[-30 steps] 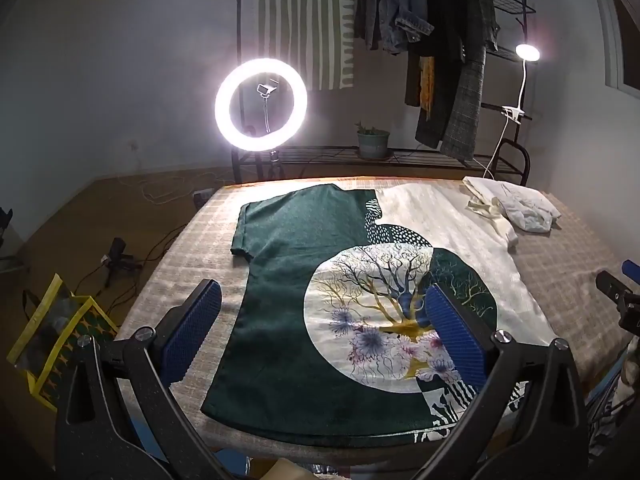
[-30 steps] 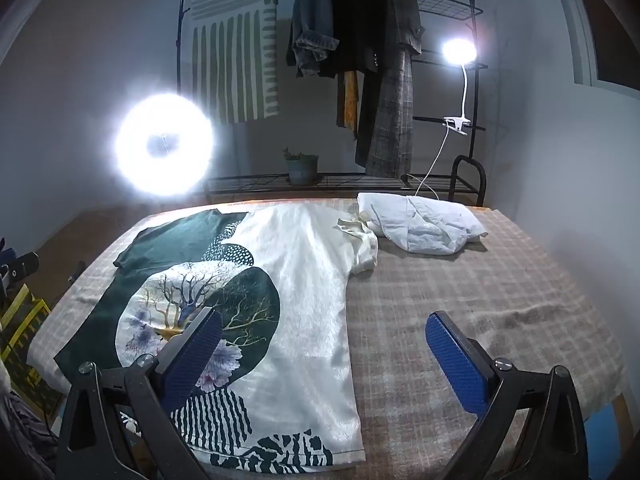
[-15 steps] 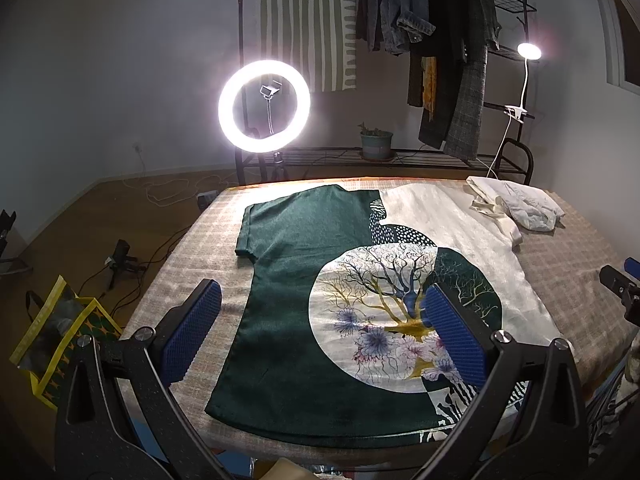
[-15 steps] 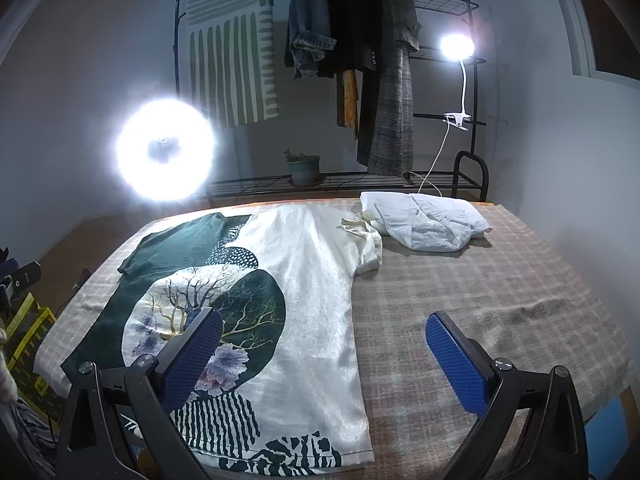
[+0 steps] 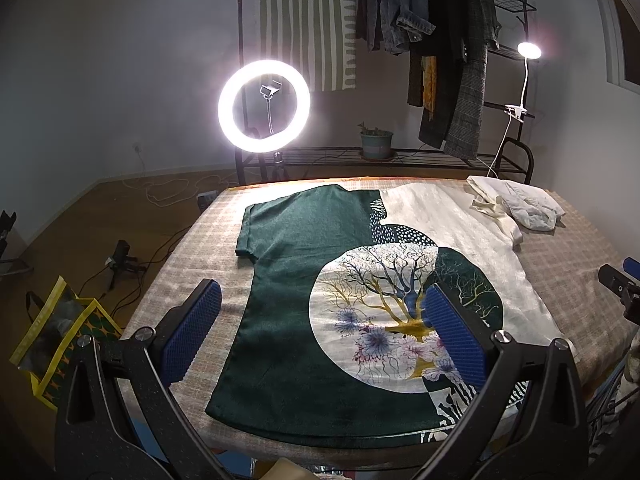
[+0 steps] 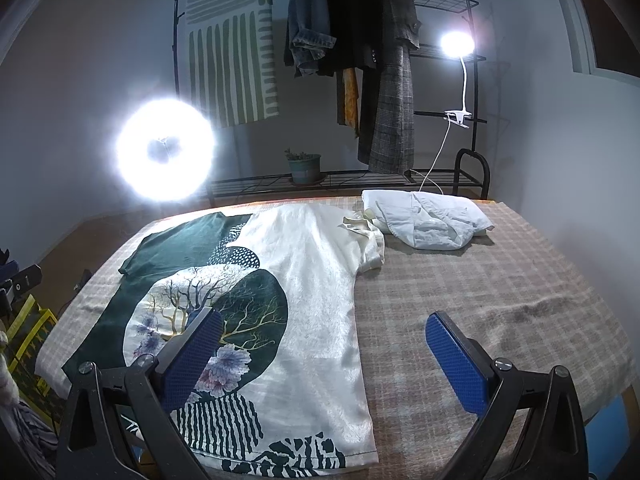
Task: Fold small clothes
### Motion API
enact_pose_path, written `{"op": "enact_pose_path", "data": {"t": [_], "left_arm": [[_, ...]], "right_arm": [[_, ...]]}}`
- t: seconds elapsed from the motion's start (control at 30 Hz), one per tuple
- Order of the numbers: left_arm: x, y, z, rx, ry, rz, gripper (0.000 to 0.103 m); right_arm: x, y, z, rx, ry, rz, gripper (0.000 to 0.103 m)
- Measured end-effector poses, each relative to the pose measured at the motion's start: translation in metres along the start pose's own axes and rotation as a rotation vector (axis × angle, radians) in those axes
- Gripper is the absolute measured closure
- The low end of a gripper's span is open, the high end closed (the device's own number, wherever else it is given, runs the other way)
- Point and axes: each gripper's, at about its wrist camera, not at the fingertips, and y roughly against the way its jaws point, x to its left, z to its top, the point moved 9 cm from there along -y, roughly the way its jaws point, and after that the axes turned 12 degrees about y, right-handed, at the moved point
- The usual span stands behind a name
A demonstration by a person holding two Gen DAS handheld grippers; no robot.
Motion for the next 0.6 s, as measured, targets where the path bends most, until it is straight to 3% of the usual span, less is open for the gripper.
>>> {"op": "enact_pose_path", "data": {"t": [0.6], "left_arm": [[0.0004, -0.0002, -0.0016, 0.000, -0.001, 0.001, 0.000]], "right_arm": [[0.0046, -0.0025, -0.0011, 0.004, -0.002, 0.005, 0.000]]}}
